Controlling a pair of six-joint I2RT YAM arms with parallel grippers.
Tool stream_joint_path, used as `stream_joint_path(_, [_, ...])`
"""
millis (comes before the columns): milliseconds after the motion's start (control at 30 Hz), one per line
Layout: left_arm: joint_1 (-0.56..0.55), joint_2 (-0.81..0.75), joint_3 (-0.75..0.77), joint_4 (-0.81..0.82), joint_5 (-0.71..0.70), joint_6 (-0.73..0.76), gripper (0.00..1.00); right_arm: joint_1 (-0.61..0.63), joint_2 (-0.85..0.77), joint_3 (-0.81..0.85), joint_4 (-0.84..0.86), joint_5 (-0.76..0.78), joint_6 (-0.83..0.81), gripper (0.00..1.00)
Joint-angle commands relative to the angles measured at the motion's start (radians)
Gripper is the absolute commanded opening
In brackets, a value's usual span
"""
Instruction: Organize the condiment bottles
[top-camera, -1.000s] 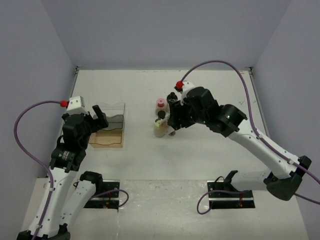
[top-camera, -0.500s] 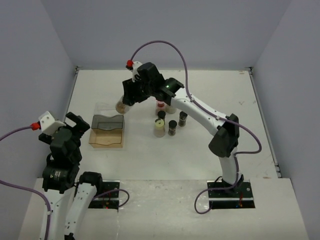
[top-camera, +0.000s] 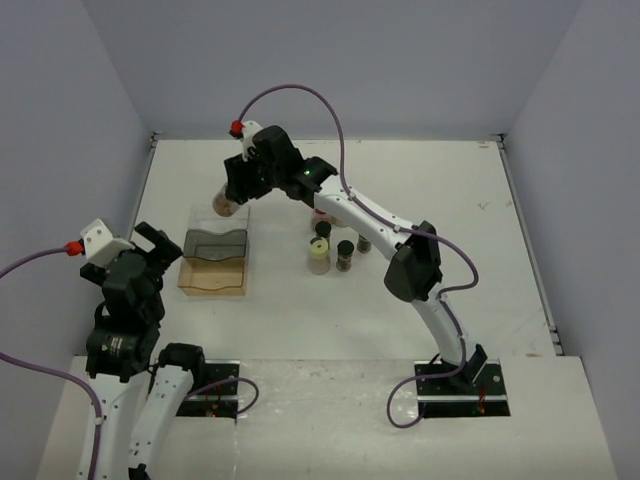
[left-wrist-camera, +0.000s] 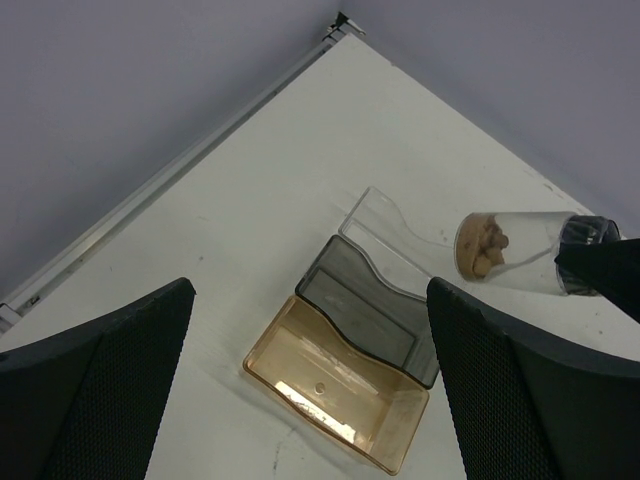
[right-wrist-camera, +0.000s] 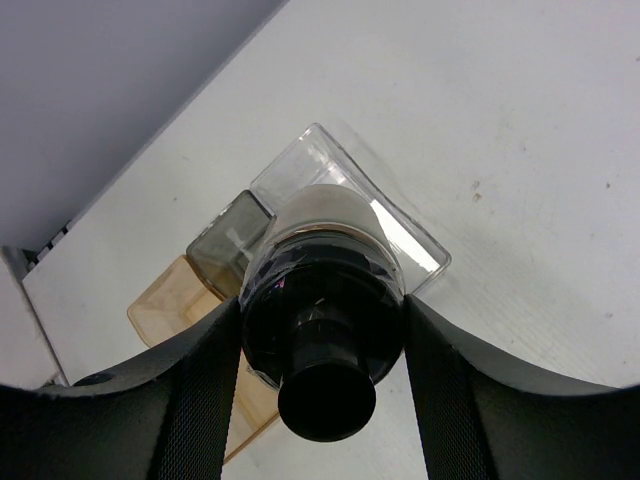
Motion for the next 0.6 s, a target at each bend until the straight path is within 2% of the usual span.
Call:
stream_joint_path(0, [0.010, 0.010, 0.016, 0.016, -0.001, 0.005, 1.00, 0.016, 0.022, 0.078, 0.089, -0.025, -0.035, 0.00])
stream_joint_path(267, [0.010, 0.011, 0.015, 0.020, 0.008, 0.009, 1.00, 0.021, 0.068, 0.021, 0.086, 0.001, -0.072, 0.00])
stream_joint_path(567, [0.008, 0.010, 0.012, 0.022, 0.017, 0.014, 1.00, 0.027, 0.084, 0.033, 0.063, 0.033, -0.110, 0.00])
